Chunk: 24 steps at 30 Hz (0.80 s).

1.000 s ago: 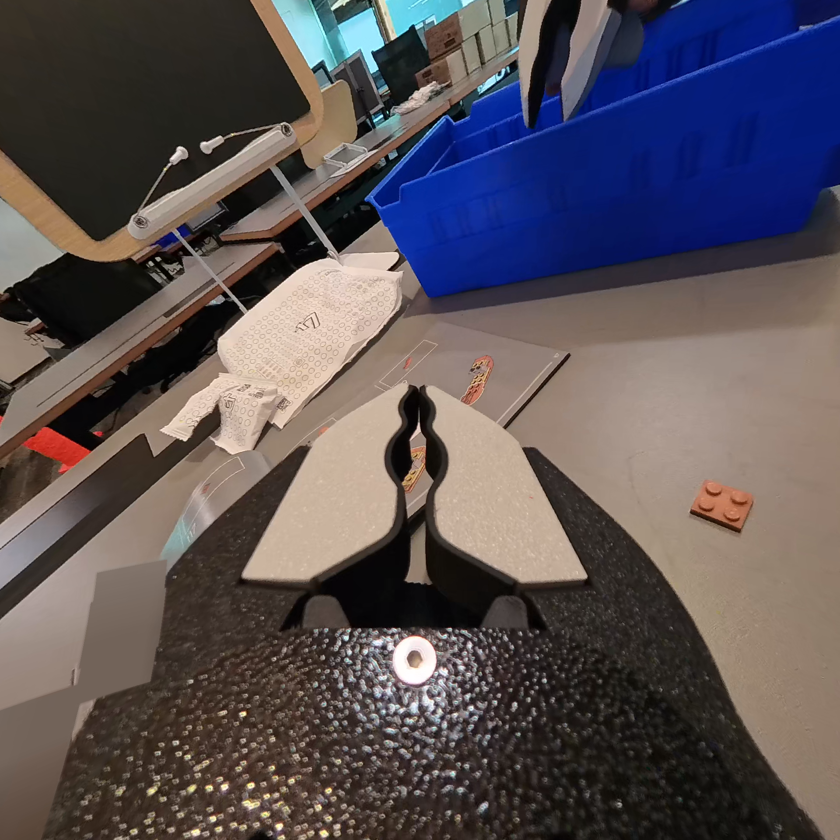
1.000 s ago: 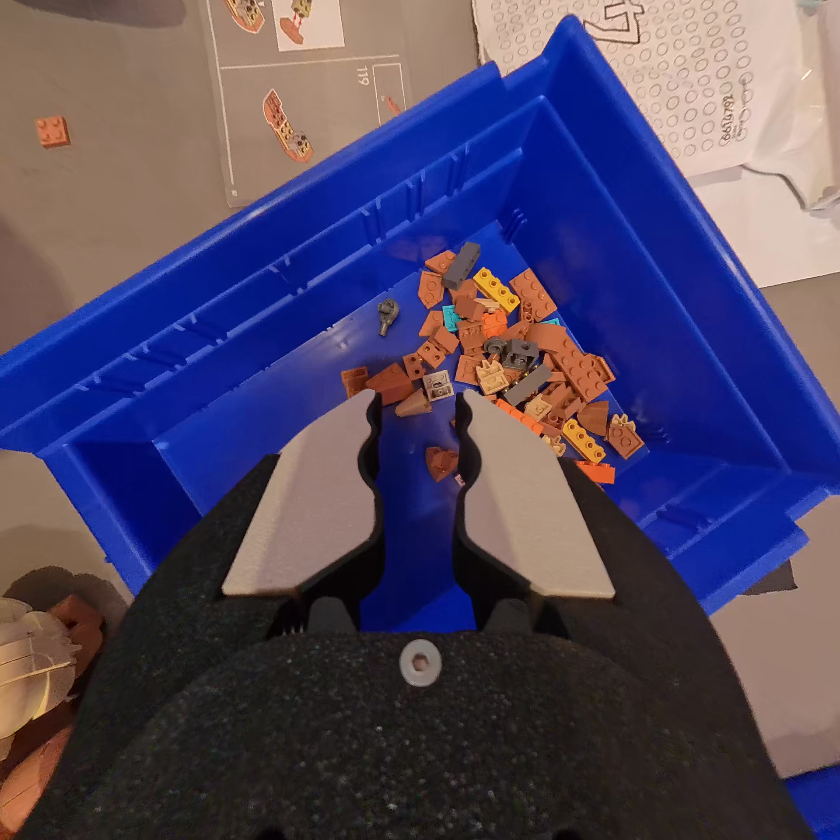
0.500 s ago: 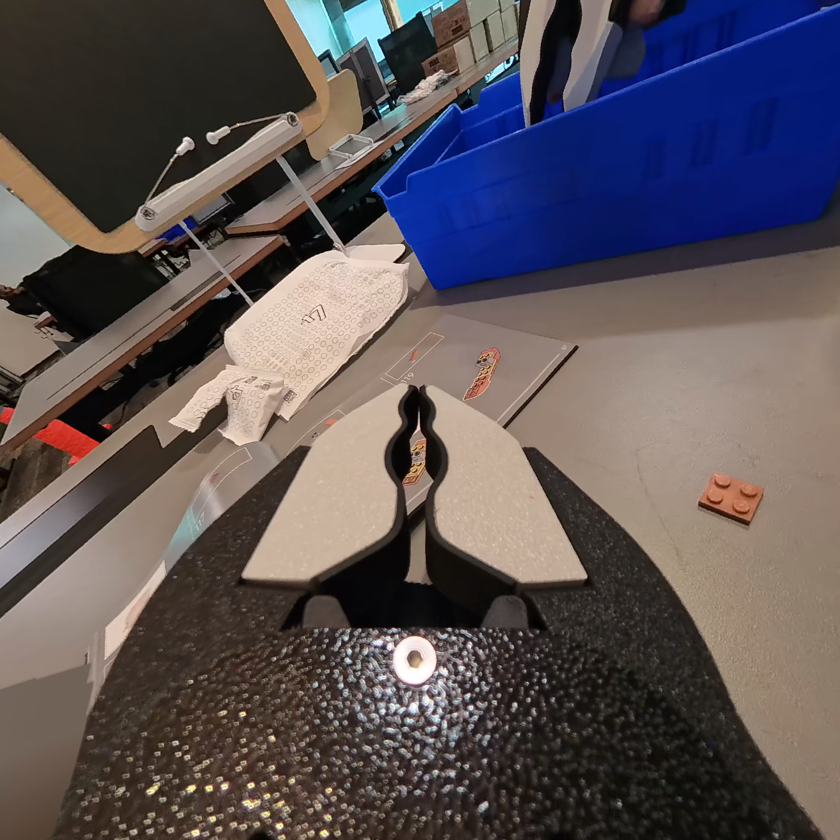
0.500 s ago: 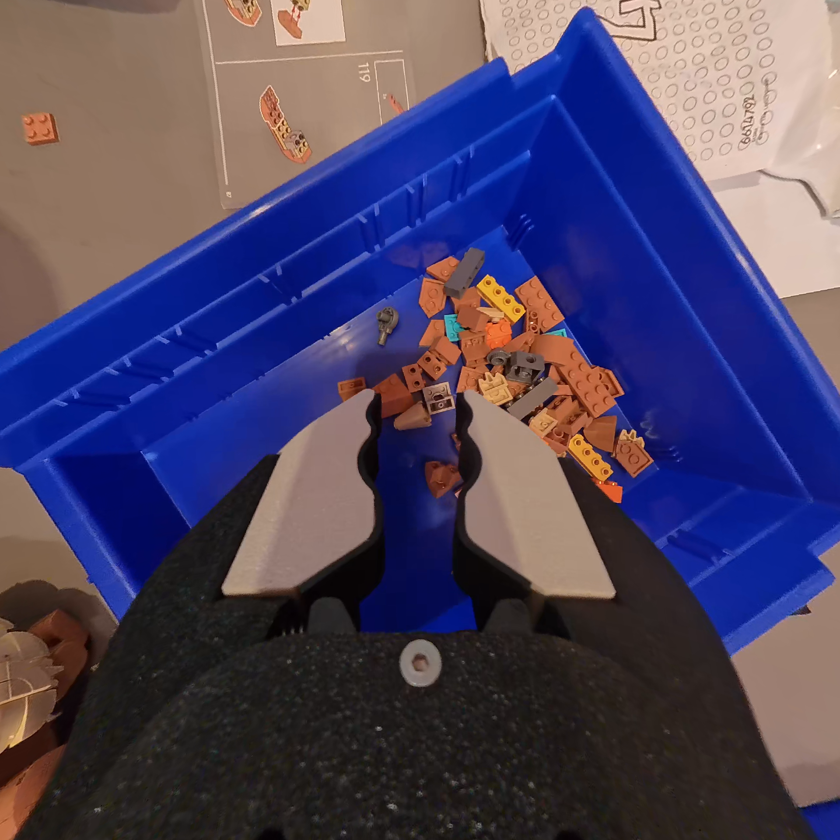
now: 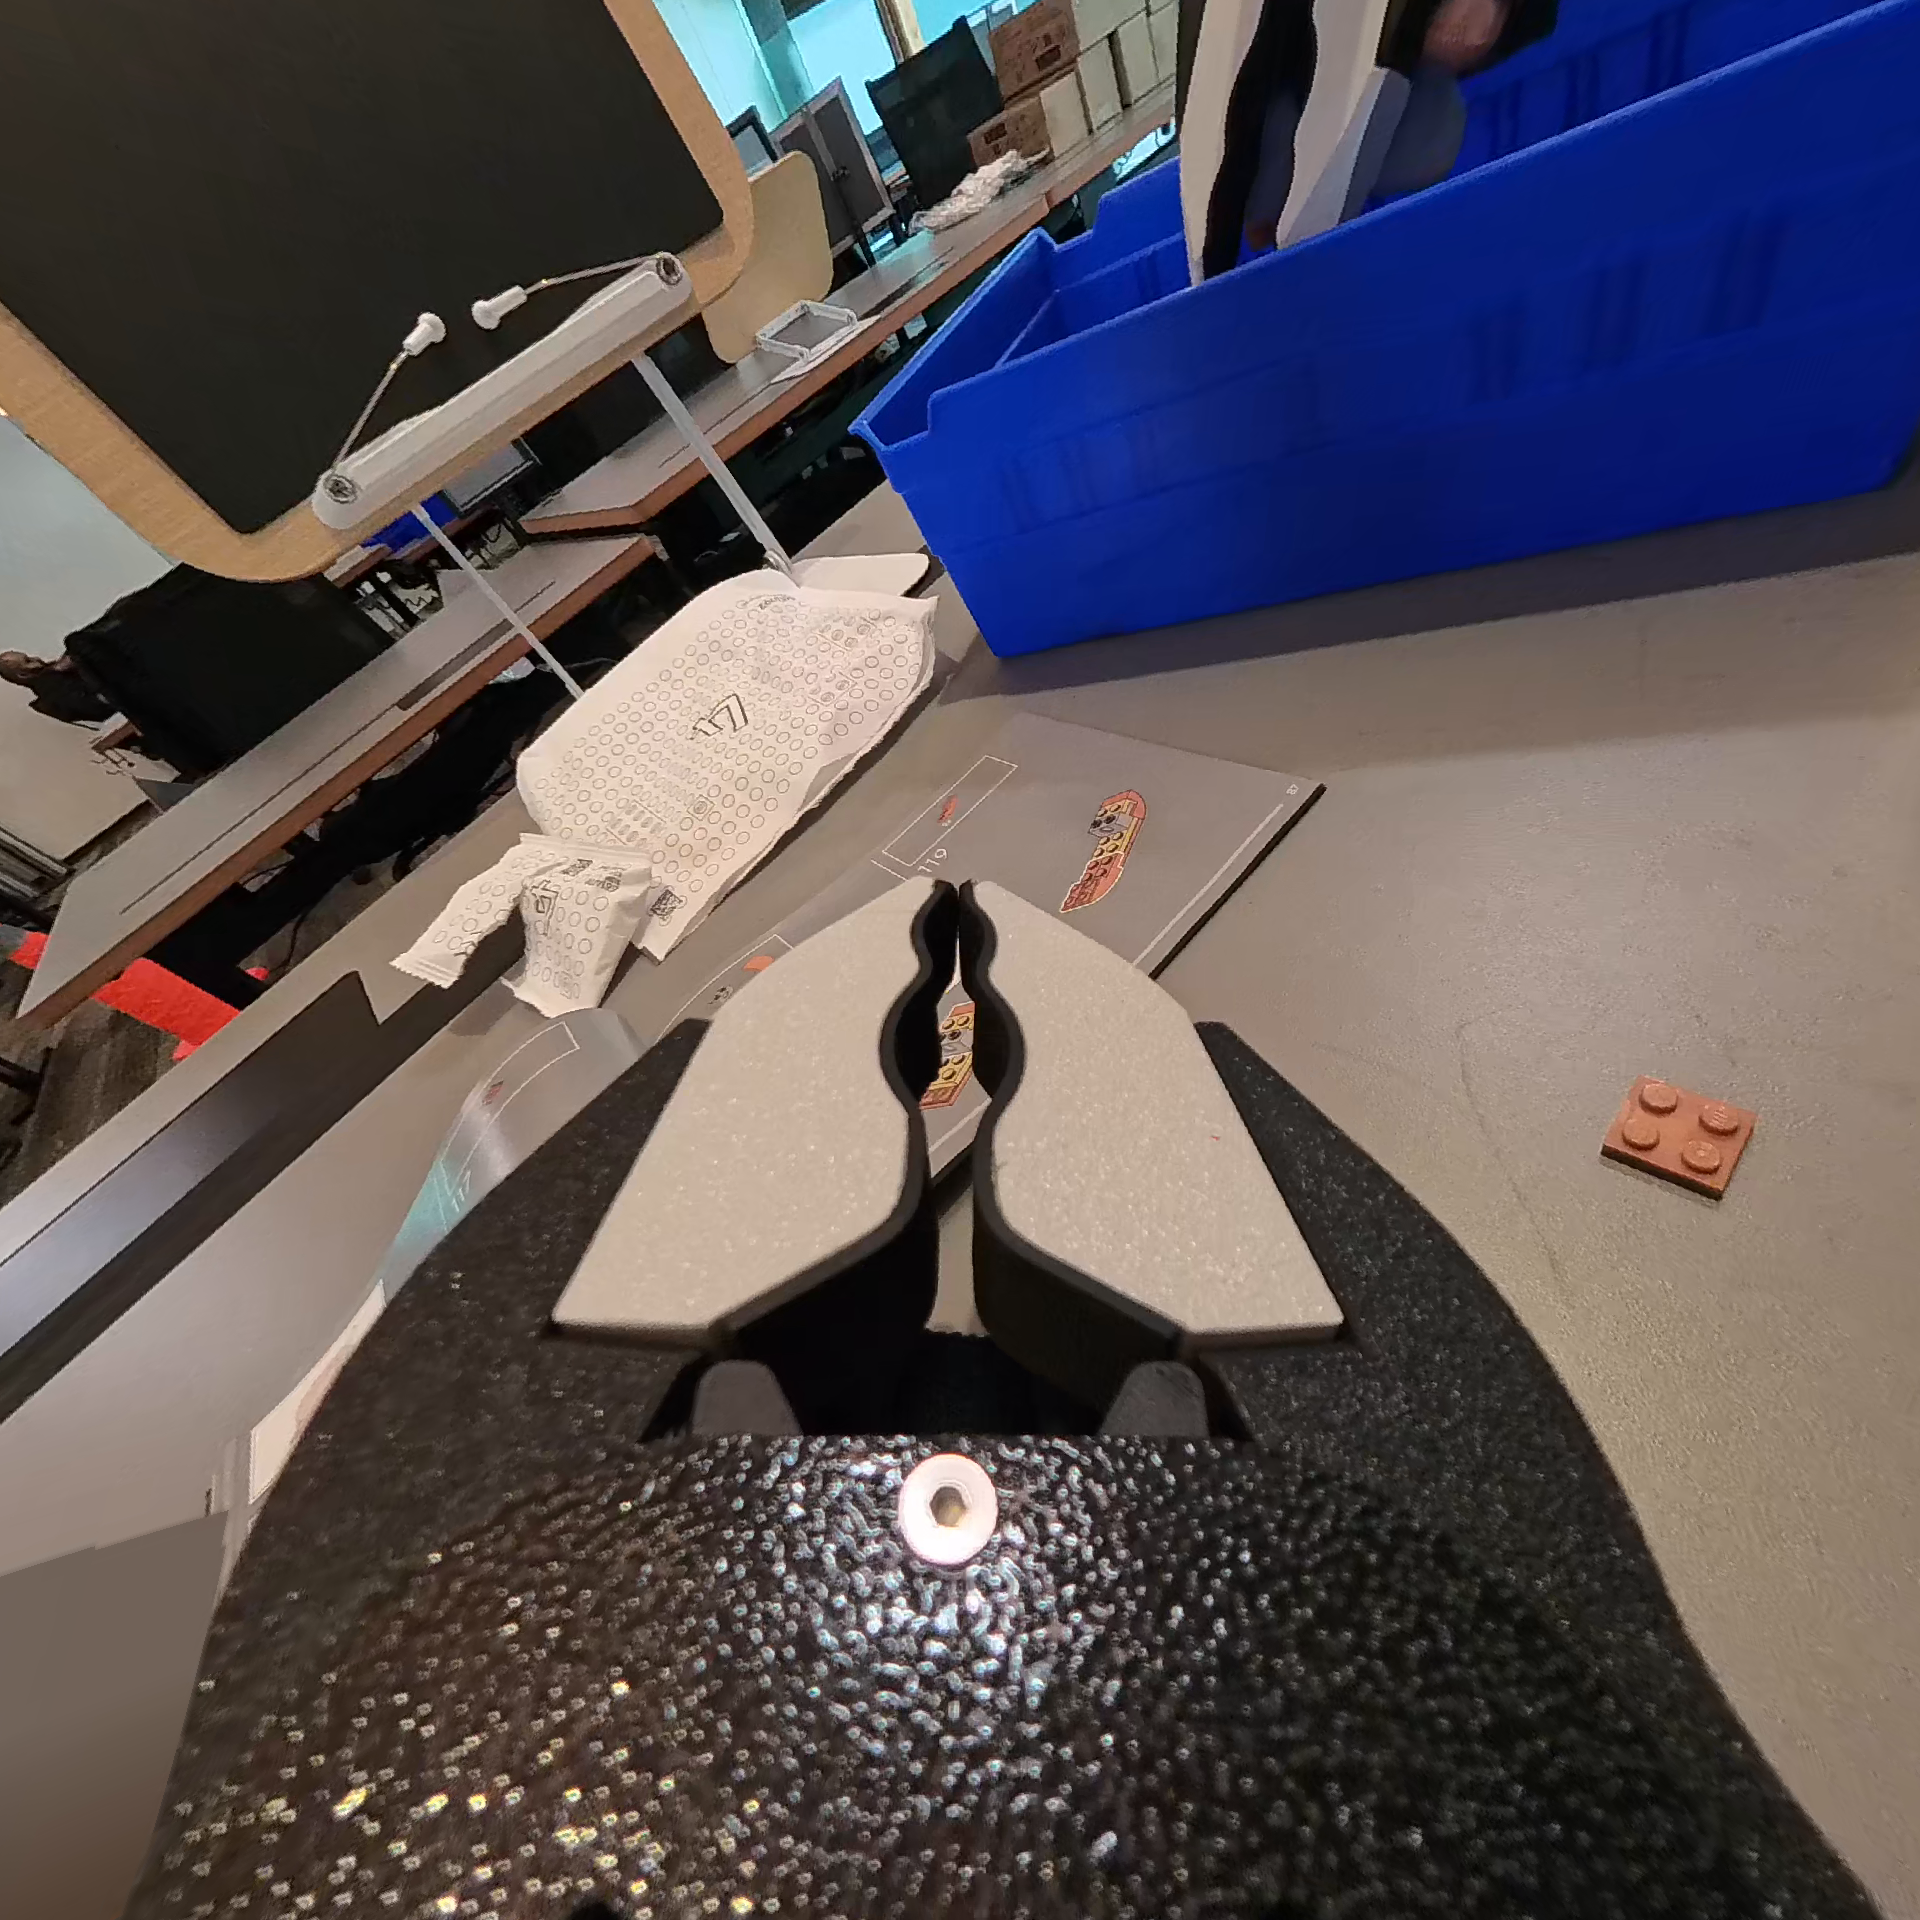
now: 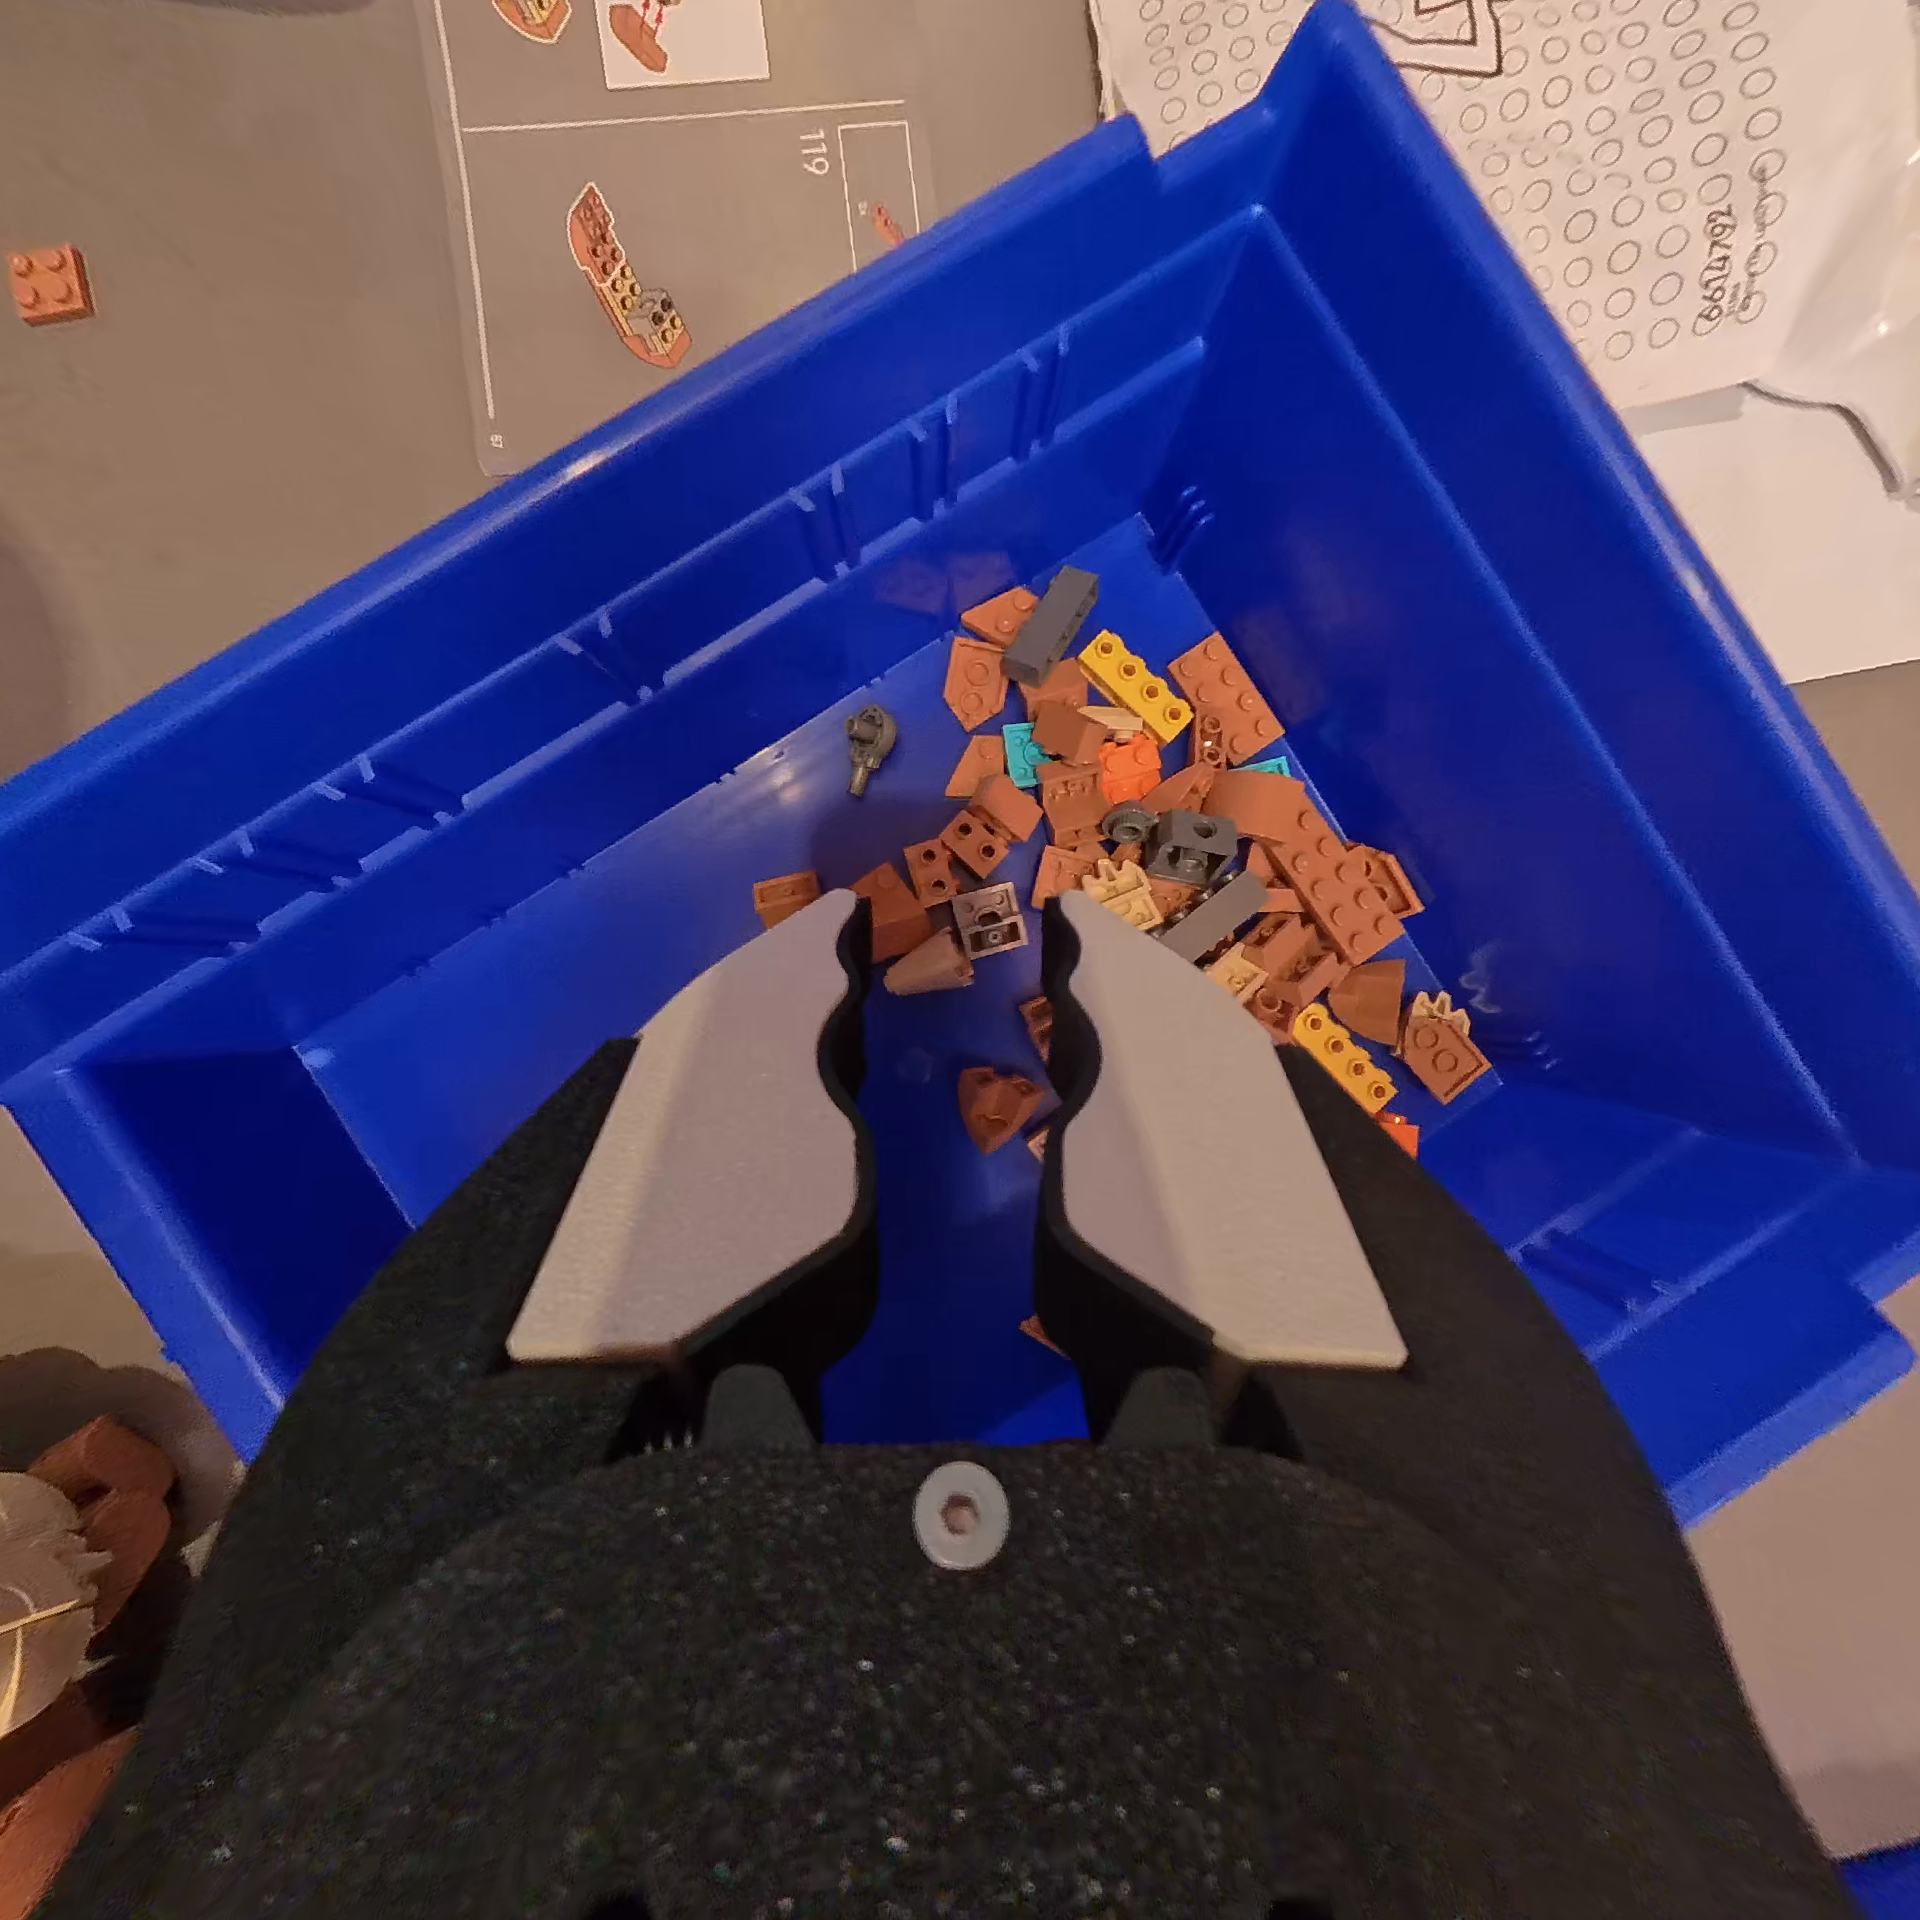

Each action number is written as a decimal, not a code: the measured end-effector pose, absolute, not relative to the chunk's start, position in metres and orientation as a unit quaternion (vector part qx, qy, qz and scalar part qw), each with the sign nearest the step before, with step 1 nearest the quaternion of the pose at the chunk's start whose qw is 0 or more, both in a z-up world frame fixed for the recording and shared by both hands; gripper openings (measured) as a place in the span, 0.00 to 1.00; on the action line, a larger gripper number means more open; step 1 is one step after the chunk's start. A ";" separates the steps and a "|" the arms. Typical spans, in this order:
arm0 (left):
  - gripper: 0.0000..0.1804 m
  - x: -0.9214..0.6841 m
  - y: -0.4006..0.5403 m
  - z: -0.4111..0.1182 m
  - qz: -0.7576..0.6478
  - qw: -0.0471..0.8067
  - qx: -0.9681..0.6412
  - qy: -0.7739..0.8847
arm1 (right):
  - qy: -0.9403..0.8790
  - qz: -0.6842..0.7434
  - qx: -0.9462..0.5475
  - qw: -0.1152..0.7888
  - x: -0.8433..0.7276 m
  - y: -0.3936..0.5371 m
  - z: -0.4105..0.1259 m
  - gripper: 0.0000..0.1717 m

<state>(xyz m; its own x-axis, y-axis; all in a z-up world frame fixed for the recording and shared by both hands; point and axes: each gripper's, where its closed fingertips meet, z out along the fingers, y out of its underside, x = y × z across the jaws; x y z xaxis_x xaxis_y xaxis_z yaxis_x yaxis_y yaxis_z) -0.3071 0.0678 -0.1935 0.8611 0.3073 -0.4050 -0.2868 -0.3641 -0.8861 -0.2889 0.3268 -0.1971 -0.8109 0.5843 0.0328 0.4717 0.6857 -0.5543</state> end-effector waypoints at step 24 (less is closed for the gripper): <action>0.00 -0.305 0.068 -0.195 0.274 0.557 -0.784 0.003 | -0.930 0.136 -0.299 0.165 -0.322 0.340 -0.232 0.24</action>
